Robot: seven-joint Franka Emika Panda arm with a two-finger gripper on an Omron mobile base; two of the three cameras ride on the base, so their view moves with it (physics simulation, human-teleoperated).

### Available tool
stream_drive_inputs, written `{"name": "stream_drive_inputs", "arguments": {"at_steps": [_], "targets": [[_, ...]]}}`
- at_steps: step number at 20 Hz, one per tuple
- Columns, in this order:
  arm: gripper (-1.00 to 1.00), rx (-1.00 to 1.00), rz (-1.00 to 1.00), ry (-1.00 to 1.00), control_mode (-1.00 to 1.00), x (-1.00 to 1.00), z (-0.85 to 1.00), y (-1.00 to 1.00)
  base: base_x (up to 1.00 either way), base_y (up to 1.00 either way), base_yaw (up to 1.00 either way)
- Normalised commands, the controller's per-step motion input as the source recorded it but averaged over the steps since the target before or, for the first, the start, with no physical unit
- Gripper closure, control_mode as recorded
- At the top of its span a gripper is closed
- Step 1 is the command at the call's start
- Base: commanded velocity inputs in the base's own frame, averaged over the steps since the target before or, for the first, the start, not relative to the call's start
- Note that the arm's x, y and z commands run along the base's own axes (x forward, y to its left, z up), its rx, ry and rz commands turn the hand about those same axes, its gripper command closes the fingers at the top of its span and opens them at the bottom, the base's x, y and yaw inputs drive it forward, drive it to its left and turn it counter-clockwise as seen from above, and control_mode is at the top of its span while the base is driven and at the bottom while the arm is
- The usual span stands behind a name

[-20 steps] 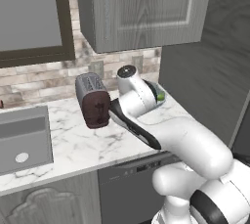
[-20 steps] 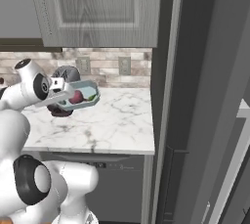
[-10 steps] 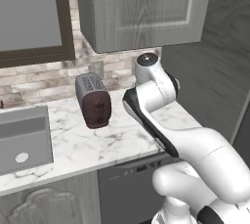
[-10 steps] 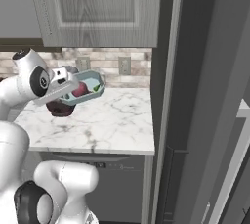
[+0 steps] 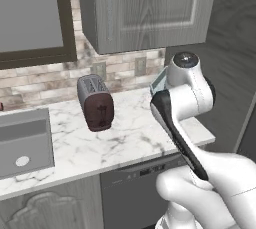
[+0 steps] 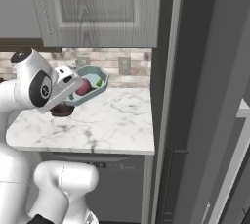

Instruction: Take the onion and lemon wedge out of the freezer and place them in the tupperware container on the counter. Then put the tupperware containing the vegetables back in the freezer.

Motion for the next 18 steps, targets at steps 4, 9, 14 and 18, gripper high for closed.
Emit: {"name": "stream_drive_inputs", "arguments": {"at_steps": [4, 9, 14, 18], "targets": [[1.0, 0.0, 0.26, 0.0, -1.0, -0.36, 0.49, -0.42, 0.0, 0.0, 0.0], [1.0, 0.0, 0.34, 0.0, -1.0, -0.17, 0.08, -0.32, 0.0, 0.0, 0.0], [1.0, 0.0, 0.47, 0.0, -1.0, 0.0, 0.0, 0.0, 0.0, 0.0, 0.0], [1.0, -0.01, 0.33, -0.01, -1.0, -0.07, 0.1, -0.08, 0.0, 0.0, 0.0]]}}
